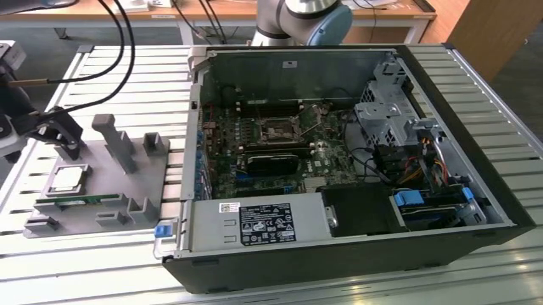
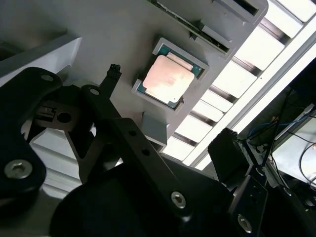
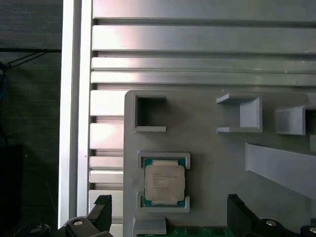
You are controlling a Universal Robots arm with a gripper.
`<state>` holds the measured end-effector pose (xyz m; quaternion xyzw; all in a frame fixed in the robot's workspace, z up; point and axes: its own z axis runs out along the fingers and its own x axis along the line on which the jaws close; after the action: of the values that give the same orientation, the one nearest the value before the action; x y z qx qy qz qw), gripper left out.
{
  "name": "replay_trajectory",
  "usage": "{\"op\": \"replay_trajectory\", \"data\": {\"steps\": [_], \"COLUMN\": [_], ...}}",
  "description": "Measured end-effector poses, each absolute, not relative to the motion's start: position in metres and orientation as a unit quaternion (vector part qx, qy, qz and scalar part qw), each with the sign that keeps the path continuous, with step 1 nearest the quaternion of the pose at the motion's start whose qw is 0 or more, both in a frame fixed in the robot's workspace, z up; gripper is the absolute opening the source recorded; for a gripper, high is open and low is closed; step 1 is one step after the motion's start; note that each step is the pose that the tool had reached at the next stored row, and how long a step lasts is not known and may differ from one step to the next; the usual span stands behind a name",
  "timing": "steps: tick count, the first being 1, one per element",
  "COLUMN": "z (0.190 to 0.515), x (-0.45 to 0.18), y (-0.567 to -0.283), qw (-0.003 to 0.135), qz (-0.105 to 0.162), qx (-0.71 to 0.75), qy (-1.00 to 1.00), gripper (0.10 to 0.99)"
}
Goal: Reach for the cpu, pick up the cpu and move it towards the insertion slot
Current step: 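Pick up the cpu and move it towards the insertion slot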
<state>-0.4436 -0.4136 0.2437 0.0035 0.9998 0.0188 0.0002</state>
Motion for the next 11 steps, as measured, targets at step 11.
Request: {"op": "replay_trajectory", "data": {"steps": [11], "z": [0.224], "x": [-0.445], "y": [-0.414], "qw": [0.0], "qz": [0.019], "qx": [-0.006], "qy": [1.0], "gripper": [0.988]}}
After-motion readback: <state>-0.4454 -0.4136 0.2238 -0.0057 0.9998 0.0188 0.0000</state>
